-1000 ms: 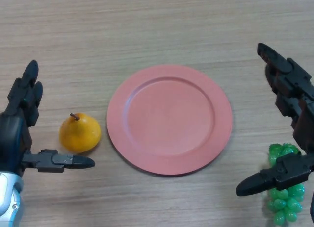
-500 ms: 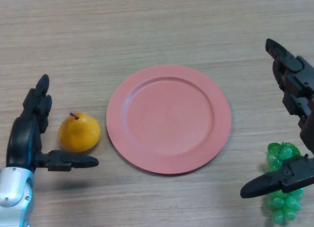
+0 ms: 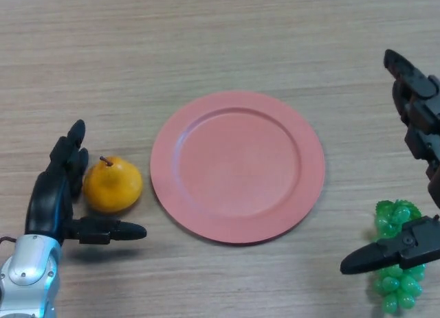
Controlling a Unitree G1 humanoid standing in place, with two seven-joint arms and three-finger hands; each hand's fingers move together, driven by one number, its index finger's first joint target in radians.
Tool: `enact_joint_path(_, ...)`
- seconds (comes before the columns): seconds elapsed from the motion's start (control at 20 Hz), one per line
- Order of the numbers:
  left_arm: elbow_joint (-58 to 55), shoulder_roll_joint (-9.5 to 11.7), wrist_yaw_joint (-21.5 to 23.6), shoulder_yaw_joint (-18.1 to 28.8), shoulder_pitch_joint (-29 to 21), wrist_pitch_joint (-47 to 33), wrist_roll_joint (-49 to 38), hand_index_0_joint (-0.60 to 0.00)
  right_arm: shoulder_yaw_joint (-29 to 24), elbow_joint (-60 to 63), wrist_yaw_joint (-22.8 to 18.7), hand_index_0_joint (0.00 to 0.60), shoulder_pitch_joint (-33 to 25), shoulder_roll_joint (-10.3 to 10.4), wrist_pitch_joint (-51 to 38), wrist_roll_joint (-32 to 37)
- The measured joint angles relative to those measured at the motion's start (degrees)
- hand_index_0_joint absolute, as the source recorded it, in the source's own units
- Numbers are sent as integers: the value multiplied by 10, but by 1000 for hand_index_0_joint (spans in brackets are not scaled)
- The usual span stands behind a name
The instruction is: Pick up the yellow pear and place it on the plate
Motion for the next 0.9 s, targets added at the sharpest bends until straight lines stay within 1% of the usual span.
enact_joint_path(0.05, 0, 0, 0, 0, -2, -3, 0, -249, 0, 0, -7, 0, -1, 0, 0, 14)
enact_joint_path(0.1, 1, 0, 0, 0, -3, -8, 0, -349, 0, -1, -7, 0, -2, 0, 0, 24)
enact_joint_path(0.15, 4, 0, 0, 0, -7, -15, 1, -500, -1, -3, -7, 0, -1, 0, 1, 32)
enact_joint_path(0.2, 8, 0, 0, -1, -11, -21, 3, -582, -2, -8, -7, 0, -1, 0, 7, 33)
enact_joint_path(0.25, 8, 0, 0, -2, -12, -22, 6, -600, -4, -22, -7, 0, 2, 0, 21, 38)
enact_joint_path(0.35, 8, 0, 1, -10, -12, -28, 20, -600, -15, -31, -7, 0, 2, -1, 38, 50)
enact_joint_path(0.4, 10, 2, 16, -12, -12, -48, 55, -600, -18, -35, -7, 0, 2, 0, 45, 50)
enact_joint_path(0.45, 19, 8, 45, -15, -12, -90, 112, -600, -22, -41, -7, 0, 2, 0, 47, 50)
enact_joint_path(0.5, 18, 13, 63, -24, -11, -100, 132, -600, -22, -46, -8, 0, 2, 0, 47, 50)
enact_joint_path(0.55, 4, 19, 99, -24, -6, -99, 168, -600, -22, -49, -8, 0, 3, 0, 47, 50)
enact_joint_path(0.6, -17, 24, 106, -23, 5, -93, 168, -600, -22, -53, -8, 0, 6, 0, 47, 50)
enact_joint_path(0.65, -43, 36, 107, -22, 17, -86, 168, -600, -22, -61, -8, 0, 13, 0, 48, 50)
enact_joint_path(0.7, -69, 43, 107, -18, 25, -75, 168, -600, -22, -64, -8, 0, 14, 0, 48, 50)
enact_joint_path(0.75, -108, 44, 122, -5, 32, -65, 168, -600, -22, -64, -8, 0, 14, 0, 48, 50)
enact_joint_path(0.8, -153, 45, 147, -2, 42, -48, 170, -600, -22, -65, -8, 0, 14, 0, 48, 50)
enact_joint_path(0.85, -214, 50, 148, 1, 54, -26, 169, -600, -22, -66, -8, 0, 13, 0, 49, 50)
enact_joint_path(0.9, -269, 50, 124, 1, 67, 8, 160, -600, -22, -69, -8, 0, 12, 0, 55, 50)
